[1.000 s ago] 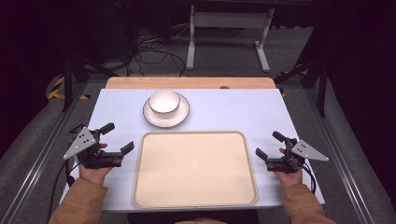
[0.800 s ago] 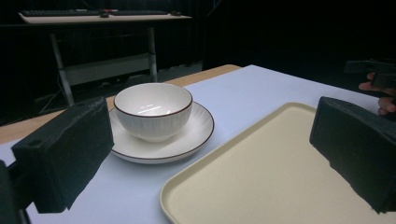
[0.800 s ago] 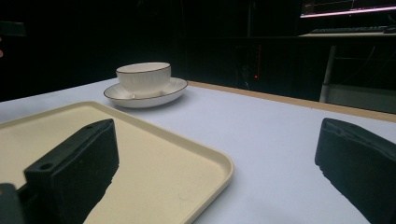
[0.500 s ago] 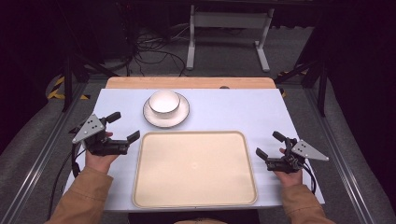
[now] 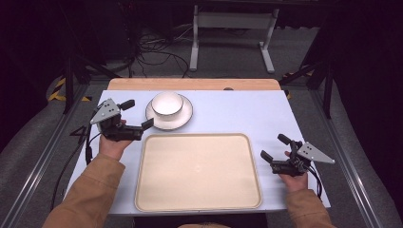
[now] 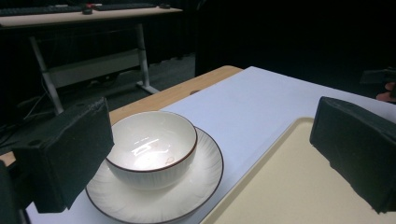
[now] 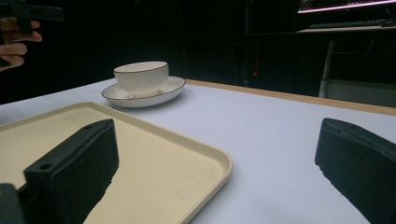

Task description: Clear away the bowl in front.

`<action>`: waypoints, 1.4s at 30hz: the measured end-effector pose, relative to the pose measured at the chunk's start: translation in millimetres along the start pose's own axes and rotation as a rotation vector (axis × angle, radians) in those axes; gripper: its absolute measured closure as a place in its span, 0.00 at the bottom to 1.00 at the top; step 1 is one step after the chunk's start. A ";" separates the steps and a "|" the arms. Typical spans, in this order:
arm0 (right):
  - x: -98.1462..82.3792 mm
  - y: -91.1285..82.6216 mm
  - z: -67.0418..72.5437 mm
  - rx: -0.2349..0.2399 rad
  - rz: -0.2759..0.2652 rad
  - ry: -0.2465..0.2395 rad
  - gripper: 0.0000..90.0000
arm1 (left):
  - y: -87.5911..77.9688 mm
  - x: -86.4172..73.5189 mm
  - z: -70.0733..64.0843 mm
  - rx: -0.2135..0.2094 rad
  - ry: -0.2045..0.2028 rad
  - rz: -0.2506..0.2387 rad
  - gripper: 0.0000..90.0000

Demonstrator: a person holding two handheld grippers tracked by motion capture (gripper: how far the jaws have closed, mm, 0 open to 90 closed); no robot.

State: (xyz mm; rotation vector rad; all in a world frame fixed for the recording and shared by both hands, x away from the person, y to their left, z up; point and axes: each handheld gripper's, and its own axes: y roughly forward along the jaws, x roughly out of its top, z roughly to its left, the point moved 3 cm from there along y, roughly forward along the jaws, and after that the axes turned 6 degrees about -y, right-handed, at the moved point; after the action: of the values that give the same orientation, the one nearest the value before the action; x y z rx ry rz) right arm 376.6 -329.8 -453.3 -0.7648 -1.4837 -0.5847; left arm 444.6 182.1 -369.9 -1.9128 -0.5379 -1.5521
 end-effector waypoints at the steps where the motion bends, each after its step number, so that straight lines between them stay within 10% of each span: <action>1: 0.0 0.0 0.0 -0.001 -0.001 0.000 0.00 | 3.4 1.1 1.2 0.000 -0.005 -0.005 0.00; 20: -0.7 0.4 0.1 -0.001 0.010 0.004 0.00 | 33.5 13.4 21.8 0.085 -0.039 0.021 0.08; 42: -0.2 0.9 0.1 0.020 -0.002 0.036 0.00 | 70.7 19.1 50.8 0.345 -0.148 0.226 0.22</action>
State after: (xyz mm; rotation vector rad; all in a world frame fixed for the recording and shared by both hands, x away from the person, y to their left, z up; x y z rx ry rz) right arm 377.2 -329.1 -453.7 -0.7337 -1.4550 -0.5810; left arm 531.8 163.6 -372.1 -1.7594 -0.5869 -1.1022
